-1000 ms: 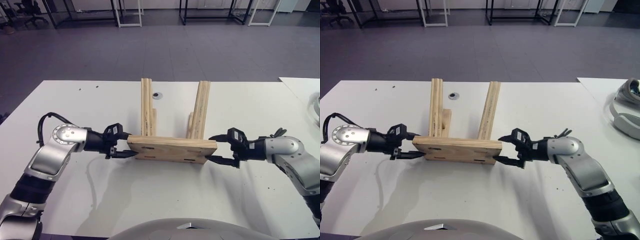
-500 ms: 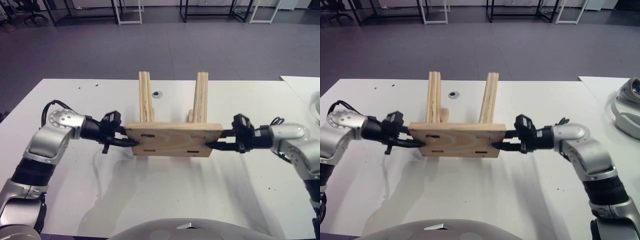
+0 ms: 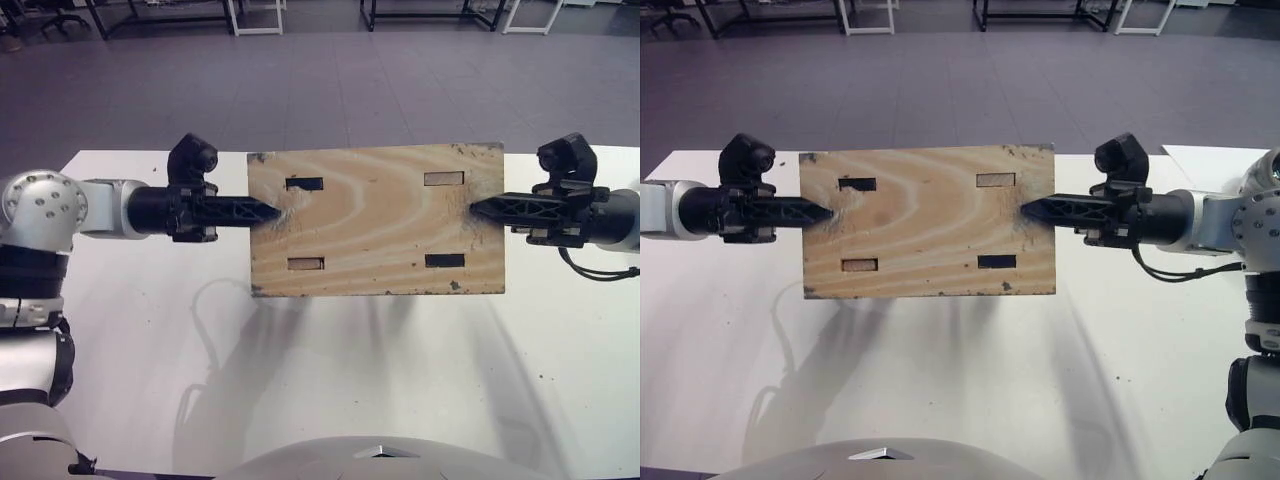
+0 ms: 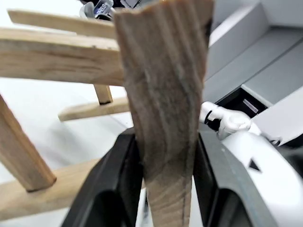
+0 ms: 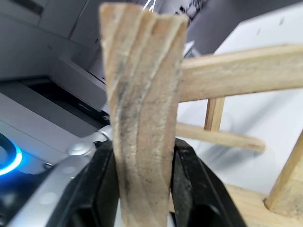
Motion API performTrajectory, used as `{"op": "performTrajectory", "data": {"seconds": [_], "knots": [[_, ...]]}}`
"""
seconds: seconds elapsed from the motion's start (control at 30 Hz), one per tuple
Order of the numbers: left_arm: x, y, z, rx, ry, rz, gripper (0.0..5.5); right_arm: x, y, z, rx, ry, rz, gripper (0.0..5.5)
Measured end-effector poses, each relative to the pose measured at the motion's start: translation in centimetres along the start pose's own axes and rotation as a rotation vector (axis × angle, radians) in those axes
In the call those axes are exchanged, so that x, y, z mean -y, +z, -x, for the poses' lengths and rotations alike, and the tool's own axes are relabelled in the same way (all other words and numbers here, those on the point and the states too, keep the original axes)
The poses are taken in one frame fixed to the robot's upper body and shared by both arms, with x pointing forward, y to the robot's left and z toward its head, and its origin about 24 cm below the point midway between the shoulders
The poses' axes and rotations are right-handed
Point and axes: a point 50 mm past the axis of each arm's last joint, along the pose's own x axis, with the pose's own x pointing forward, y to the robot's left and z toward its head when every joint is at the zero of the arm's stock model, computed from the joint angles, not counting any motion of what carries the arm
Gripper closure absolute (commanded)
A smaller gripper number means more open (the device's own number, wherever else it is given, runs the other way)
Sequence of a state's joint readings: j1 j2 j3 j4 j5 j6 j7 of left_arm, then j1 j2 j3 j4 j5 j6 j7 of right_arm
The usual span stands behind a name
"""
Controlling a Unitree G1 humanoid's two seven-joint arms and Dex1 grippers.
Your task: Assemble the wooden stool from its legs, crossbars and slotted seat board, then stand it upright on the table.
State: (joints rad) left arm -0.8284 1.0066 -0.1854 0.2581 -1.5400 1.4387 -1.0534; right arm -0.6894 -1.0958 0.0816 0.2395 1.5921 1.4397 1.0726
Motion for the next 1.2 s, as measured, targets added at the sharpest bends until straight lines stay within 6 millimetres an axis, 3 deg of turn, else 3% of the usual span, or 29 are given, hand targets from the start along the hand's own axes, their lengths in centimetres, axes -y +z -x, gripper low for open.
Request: {"op": "performTrajectory", "data": {"seconds": [0.1,0.23,0.3,0.37,0.43,0.5,0.67,0.73,0.83,0.97,1.03,1.2], "knots": [[1.3,0.5,0.8,-0.031,0.012,0.15,4.19,-0.2,0.9,-1.0,-0.056,0.027,-0.143,4.15],[2.0,-0.5,2.0,-0.042,0.003,0.326,4.19,0.3,0.8,-2.0,-0.104,0.075,-0.293,4.15],[1.6,-0.6,2.2,-0.019,-0.001,0.371,4.19,0.6,0.7,-2.1,-0.093,0.085,-0.309,3.54],[0.1,-0.7,2.5,0.051,-0.019,0.435,3.63,1.0,-0.6,-1.0,-0.004,0.158,-0.324,3.07],[-1.4,-0.9,2.8,0.099,0.036,0.475,3.25,2.7,-2.6,0.0,0.048,0.059,-0.358,2.67],[-2.4,-1.2,2.9,0.128,0.056,0.493,2.79,3.2,-3.2,0.2,0.108,-0.014,-0.283,2.2],[-3.1,-4.3,5.1,0.207,0.166,0.494,1.88,4.5,-5.3,1.0,0.4,-0.196,-0.132,1.18],[-2.9,-3.9,7.1,0.347,0.265,0.418,1.54,4.5,-6.1,1.5,0.579,-0.278,-0.084,0.83],[-1.9,-3.0,10.4,0.585,0.381,0.226,0.97,4.5,-6.0,2.4,0.804,-0.447,0.012,0.77],[-3.6,-3.7,12.9,0.703,0.751,-0.114,0.94,7.7,-5.9,3.6,0.881,-0.863,0.225,0.77],[-6.4,-5.7,13.0,0.724,0.964,-0.243,0.94,10.3,-6.4,3.7,0.846,-1.092,0.346,0.77],[-11.1,-11.6,12.6,0.799,1.357,-0.375,0.94,15.8,-7.8,2.2,0.605,-1.424,0.642,0.77]]}}
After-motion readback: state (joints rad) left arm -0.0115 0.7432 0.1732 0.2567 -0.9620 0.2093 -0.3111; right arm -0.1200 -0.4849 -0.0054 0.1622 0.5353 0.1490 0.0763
